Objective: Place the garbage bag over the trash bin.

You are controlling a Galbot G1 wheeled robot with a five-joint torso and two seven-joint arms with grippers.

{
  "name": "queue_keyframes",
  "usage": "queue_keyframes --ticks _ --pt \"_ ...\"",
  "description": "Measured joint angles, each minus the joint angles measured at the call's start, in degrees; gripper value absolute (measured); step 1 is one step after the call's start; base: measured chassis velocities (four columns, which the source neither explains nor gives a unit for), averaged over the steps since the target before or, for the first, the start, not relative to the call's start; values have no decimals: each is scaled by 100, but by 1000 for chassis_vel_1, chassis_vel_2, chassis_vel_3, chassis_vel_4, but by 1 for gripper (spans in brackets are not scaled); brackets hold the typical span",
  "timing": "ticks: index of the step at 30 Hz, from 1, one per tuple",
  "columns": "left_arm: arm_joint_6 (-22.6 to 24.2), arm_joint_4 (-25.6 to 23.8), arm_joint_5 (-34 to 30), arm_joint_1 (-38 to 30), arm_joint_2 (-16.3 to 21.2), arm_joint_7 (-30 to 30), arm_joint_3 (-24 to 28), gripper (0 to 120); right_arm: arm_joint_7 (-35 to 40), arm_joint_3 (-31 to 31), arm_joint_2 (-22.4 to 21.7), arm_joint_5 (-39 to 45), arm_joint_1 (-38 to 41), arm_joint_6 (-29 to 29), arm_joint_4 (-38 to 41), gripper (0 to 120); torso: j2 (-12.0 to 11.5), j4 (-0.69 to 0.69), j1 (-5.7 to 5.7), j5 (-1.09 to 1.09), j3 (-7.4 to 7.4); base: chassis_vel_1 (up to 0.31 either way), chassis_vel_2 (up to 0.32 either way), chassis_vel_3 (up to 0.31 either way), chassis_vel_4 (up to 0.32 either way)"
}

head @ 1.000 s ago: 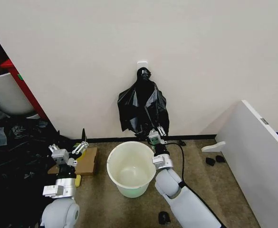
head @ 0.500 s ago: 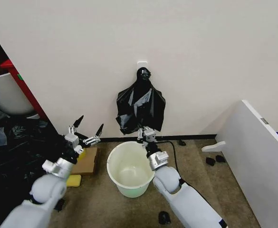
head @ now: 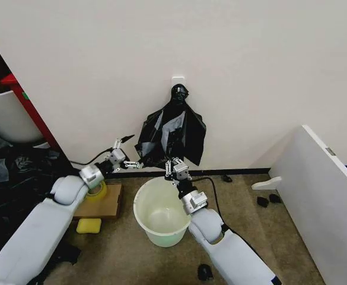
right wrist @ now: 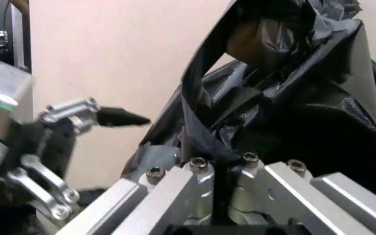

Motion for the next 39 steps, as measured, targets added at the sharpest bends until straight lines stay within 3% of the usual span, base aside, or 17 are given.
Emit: queue_keyframes --ticks 8,14,27,32,39 --pt "-211 564 1110 -455 -410 -15 204 92 -5 10 26 -66 -40 20 91 0 0 0 0 1 0 0 0 0 0" --pt "-272 582 1403 -453 -638 -342 269 69 -4 17 39 -84 -67 20 174 0 0 0 0 1 -1 0 0 0 0" --pt "-383 645 1411 -464 -721 -303 312 26 -1 11 -15 -75 -106 17 267 0 0 1 0 1 -1 0 0 0 0" --pt "-349 735 1377 -434 -770 -427 253 3 0 7 -41 -78 -158 16 339 0 0 1 0 1 -1 0 0 0 0" --pt "39 461 825 -71 -738 -1205 151 0 13 13 -106 -82 -233 23 438 0 0 -1 0 0 -1 0 0 0 0"
